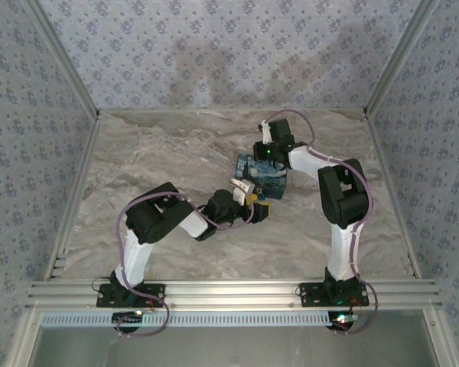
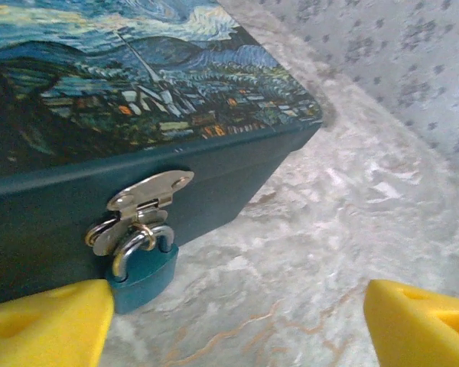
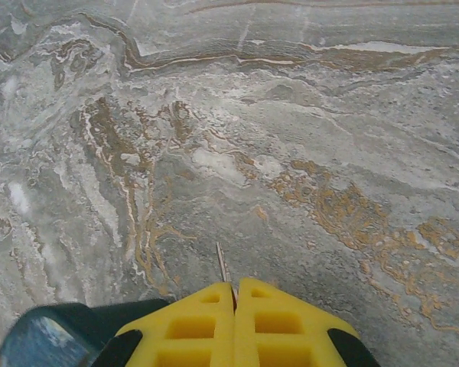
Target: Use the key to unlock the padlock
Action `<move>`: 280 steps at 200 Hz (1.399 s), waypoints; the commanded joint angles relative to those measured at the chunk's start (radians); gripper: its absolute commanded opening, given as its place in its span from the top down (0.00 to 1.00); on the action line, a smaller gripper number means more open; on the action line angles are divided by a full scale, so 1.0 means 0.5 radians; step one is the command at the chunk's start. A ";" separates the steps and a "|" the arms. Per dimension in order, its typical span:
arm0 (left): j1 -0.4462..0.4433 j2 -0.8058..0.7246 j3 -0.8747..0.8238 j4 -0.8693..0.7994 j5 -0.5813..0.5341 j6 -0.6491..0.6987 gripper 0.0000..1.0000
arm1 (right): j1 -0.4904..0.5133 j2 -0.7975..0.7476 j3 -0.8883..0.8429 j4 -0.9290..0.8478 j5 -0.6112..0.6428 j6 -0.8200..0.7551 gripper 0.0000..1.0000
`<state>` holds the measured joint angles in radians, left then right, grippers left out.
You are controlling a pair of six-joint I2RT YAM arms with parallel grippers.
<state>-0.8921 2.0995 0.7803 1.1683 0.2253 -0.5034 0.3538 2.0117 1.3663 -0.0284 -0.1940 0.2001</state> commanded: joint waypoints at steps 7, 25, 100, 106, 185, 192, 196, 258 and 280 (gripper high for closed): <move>0.061 0.087 0.066 0.325 0.216 -0.182 0.22 | 0.066 0.035 -0.118 -0.244 -0.063 0.012 1.00; 0.063 0.090 0.056 0.345 0.221 -0.192 0.22 | 0.066 0.026 -0.133 -0.228 -0.065 0.019 1.00; 0.015 0.078 0.117 0.119 0.081 -0.258 0.23 | 0.070 -0.014 -0.161 -0.207 -0.056 0.023 1.00; 0.005 0.029 0.079 0.079 0.002 -0.209 0.21 | 0.069 -0.029 -0.163 -0.212 -0.044 0.018 1.00; 0.004 -0.240 -0.137 -0.091 -0.184 -0.027 0.16 | -0.056 -0.409 -0.147 -0.493 0.475 0.064 1.00; 0.003 -0.240 -0.132 -0.113 -0.174 -0.024 0.16 | -0.085 -0.429 -0.153 -0.537 0.495 0.107 1.00; 0.007 -0.239 -0.128 -0.126 -0.169 -0.026 0.16 | -0.101 -0.440 -0.155 -0.566 0.503 0.121 1.00; 0.017 -0.150 -0.006 -0.328 -0.160 0.030 0.15 | -0.230 -0.586 -0.466 -0.688 0.729 0.321 1.00; 0.019 -0.082 0.080 -0.354 -0.082 0.027 0.15 | -0.221 -0.571 -0.569 -0.580 0.680 0.337 1.00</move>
<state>-0.8890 2.0197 0.7612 1.0176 0.1452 -0.5098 0.2333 1.7267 1.1454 -0.2890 0.1314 0.3271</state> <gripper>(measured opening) 0.848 0.064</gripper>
